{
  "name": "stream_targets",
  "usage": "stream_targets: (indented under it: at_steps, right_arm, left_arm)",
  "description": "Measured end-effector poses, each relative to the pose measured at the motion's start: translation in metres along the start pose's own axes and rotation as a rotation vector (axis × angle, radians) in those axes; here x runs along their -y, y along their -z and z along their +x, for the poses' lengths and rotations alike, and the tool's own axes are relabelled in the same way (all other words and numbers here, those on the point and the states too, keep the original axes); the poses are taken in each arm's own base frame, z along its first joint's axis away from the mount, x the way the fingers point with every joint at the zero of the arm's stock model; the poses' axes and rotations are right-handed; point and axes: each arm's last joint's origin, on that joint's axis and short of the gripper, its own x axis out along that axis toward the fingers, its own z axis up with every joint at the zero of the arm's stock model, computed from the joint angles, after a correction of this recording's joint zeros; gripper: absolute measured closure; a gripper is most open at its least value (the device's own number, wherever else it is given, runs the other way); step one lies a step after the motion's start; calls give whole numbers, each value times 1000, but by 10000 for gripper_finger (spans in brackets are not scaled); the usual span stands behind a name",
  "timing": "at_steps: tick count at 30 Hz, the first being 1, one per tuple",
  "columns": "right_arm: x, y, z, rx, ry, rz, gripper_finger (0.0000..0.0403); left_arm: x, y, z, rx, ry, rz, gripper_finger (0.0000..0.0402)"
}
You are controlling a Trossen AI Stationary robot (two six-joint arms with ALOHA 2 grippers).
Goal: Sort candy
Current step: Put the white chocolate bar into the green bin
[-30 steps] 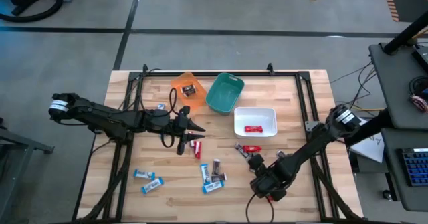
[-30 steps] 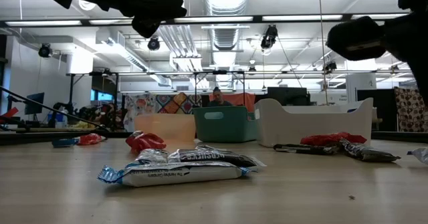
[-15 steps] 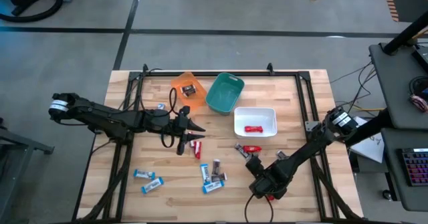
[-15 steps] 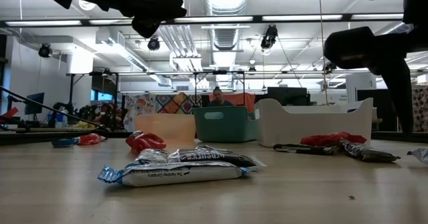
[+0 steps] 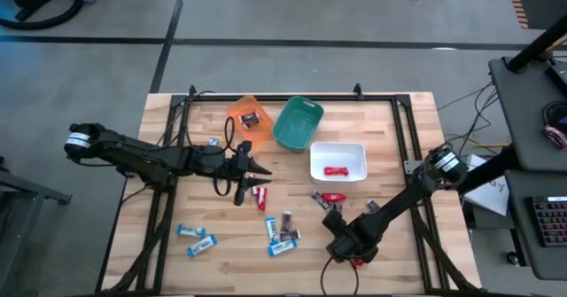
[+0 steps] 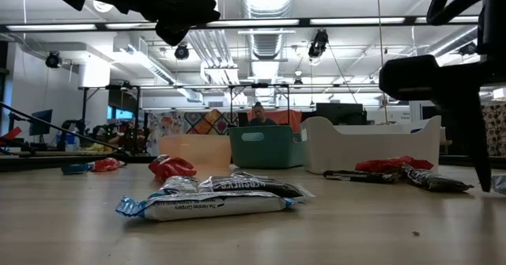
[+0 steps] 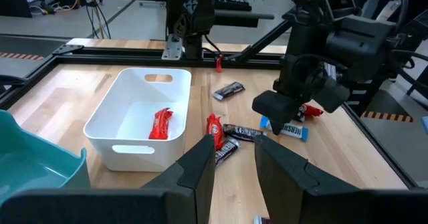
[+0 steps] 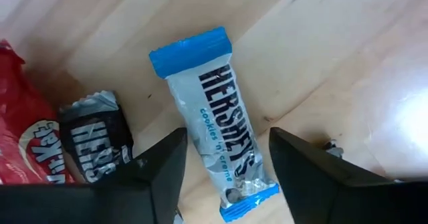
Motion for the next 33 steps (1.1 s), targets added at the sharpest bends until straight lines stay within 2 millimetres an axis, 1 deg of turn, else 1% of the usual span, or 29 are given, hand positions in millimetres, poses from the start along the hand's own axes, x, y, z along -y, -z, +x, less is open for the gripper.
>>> stream_targets:
  at_steps: [3,11,15,20,24,29,33]
  right_arm:
    - [0,0,0,4,-5,-10,232]
    - [1,-1,0,15,0,-23,334]
    - [1,-1,0,19,-1,-25,365]
    - [1,-2,-3,20,-2,-24,373]
    - [4,-7,-12,49,7,1,374]
    - [18,-10,-36,73,91,151,374]
    - [37,-9,-58,130,116,325,374]
  left_arm:
    - [0,0,0,0,0,0,311]
    - [0,0,0,0,0,0,311]
    - [0,0,0,0,0,0,311]
    - [0,0,0,0,0,5,311]
    - [0,0,0,1,0,5,311]
    - [0,0,0,3,0,5,311]
    - [-1,-5,-4,33,-37,3,311]
